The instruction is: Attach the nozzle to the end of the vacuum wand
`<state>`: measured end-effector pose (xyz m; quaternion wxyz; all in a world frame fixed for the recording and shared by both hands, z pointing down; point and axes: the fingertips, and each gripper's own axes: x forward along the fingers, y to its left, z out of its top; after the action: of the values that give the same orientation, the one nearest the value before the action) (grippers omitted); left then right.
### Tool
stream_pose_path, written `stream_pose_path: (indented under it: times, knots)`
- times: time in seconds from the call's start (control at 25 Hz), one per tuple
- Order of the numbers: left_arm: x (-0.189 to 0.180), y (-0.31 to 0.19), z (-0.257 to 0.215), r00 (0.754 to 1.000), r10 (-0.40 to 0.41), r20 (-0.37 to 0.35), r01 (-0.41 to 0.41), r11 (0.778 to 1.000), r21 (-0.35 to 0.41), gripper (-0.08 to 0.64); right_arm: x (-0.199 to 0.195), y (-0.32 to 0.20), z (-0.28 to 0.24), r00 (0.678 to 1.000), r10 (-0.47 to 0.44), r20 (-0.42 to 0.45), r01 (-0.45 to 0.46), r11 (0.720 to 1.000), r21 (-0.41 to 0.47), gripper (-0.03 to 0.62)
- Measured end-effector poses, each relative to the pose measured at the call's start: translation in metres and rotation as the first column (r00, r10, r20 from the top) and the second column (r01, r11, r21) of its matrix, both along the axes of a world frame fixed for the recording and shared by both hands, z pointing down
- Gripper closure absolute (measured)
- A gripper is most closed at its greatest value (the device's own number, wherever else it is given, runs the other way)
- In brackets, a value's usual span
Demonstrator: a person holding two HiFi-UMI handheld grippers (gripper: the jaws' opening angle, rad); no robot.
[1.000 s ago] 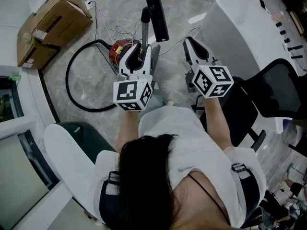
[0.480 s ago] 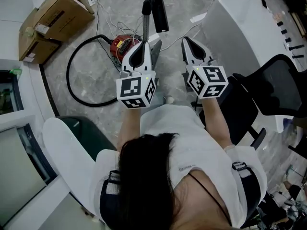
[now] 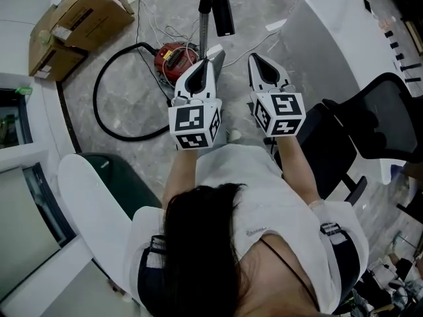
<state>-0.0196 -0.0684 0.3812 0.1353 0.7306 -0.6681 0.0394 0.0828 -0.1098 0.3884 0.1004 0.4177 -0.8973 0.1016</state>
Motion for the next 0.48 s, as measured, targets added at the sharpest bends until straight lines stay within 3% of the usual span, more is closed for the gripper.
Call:
stream_pose_path:
  times: [0.48]
  knots:
    - [0.006,0.0,0.004,0.998,-0.052,-0.037,0.051,0.998,-0.023,0.558,-0.016,0.009,0.002,0.997,-0.039,-0.068,0.042,0.998,0.039,0.578]
